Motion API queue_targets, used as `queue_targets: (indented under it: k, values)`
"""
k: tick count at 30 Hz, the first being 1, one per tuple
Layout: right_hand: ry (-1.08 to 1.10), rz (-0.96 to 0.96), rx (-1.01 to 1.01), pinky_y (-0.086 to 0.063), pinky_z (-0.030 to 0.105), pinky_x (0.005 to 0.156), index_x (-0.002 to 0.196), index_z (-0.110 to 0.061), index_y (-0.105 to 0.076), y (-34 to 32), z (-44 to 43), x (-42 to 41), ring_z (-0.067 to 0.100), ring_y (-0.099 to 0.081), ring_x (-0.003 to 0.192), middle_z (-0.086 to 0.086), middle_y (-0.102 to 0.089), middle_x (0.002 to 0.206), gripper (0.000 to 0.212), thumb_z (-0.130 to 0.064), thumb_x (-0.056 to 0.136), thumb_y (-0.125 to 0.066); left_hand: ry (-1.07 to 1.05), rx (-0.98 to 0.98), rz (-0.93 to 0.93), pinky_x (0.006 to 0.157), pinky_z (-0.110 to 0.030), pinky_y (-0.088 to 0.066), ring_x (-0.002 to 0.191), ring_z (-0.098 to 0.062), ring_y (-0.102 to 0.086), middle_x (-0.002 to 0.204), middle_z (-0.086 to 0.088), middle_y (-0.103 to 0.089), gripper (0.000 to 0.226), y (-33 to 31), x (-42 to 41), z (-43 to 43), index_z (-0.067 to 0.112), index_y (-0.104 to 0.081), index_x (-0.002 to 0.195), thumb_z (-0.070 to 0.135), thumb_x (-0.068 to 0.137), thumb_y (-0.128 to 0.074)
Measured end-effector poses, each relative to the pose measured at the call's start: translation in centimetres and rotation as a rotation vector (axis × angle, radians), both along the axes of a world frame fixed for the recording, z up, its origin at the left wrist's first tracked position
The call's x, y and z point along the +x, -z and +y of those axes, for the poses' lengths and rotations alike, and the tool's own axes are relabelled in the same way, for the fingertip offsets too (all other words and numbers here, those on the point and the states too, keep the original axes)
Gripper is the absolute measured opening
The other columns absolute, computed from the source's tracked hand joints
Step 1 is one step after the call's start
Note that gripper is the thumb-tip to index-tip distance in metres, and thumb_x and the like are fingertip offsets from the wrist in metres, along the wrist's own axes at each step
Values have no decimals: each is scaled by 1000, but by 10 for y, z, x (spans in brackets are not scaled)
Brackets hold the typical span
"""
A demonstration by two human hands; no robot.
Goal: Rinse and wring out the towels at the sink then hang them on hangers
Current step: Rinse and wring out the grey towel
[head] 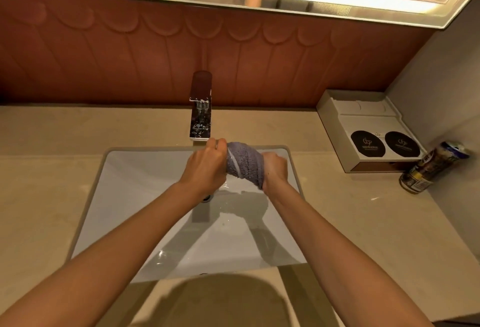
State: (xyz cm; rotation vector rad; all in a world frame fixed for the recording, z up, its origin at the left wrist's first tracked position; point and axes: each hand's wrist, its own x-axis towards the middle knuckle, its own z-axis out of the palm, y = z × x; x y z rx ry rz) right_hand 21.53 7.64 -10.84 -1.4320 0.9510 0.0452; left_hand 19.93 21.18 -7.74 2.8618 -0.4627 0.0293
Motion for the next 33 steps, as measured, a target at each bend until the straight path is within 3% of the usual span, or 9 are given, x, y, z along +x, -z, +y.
queue_targets:
  k: [4,8,9,11,14,18,20,25,33]
  values:
    - [-119,-63,-239,-37,35,60,55,-6,-53,-3,-9,6,27,-51,69,8,-52,59,21,-3,76,-50,-44,-103,49,73,-37,-46,97,-38,-59,115,-18,-56,42,6,-7,-2,2,-46,124,9,83,-55]
    - [-228,-113,-555,-40,28,58,76,2,-72,-13,-14,0,30,-53,65,17,-67,73,19,-3,73,-55,-15,-365,287,64,-26,-50,77,-26,-62,87,-10,-66,25,24,-10,-6,5,-61,99,6,74,-62]
    - [-265,-140,-592,-39,28,56,75,3,-72,-13,-14,0,31,-54,64,18,-67,72,18,-2,72,-55,-21,-434,357,59,-23,-46,69,-22,-58,76,-5,-61,15,26,-9,-7,8,-62,85,3,71,-63]
    - [-353,-195,-667,-37,28,53,69,5,-70,-13,-13,5,33,-55,63,19,-64,64,15,-1,69,-56,-55,-609,545,49,-21,-36,55,-14,-42,60,1,-47,23,25,-9,-8,13,-50,61,-6,66,-62]
    - [-505,-279,-699,-44,35,54,64,9,-67,-15,-16,16,39,-54,63,26,-61,63,12,1,67,-59,-146,-780,798,46,-20,-20,45,-13,-23,47,3,-32,28,22,-9,-9,16,-37,52,-5,55,-55]
    - [-648,-349,-423,-45,35,56,41,-13,-64,-13,-24,29,23,-53,57,15,-59,53,29,7,62,-61,-177,-788,993,47,-19,-17,40,-15,-20,40,-1,-33,15,24,-9,-12,7,-48,63,2,52,-56]
    - [-680,-383,-278,-42,26,53,32,-20,-59,-11,-26,33,13,-51,48,1,-56,43,40,8,60,-58,-173,-803,1070,45,-16,-18,39,-14,-21,42,-2,-32,15,24,-8,-14,6,-49,68,2,56,-57]
    - [-715,-437,105,-42,12,44,39,-4,-58,-13,-30,36,5,-52,39,-3,-55,39,46,26,70,-41,-82,-1039,1213,38,-10,-19,35,-8,-20,43,3,-30,19,17,-15,-21,14,-40,51,7,62,-54]
    - [-514,-448,546,-37,10,38,30,-9,-53,-6,-18,44,6,-46,32,-2,-48,35,63,19,80,-28,-157,-1312,1248,33,-5,-18,31,-6,-19,53,-3,-26,14,19,-12,-27,13,-45,60,5,57,-56]
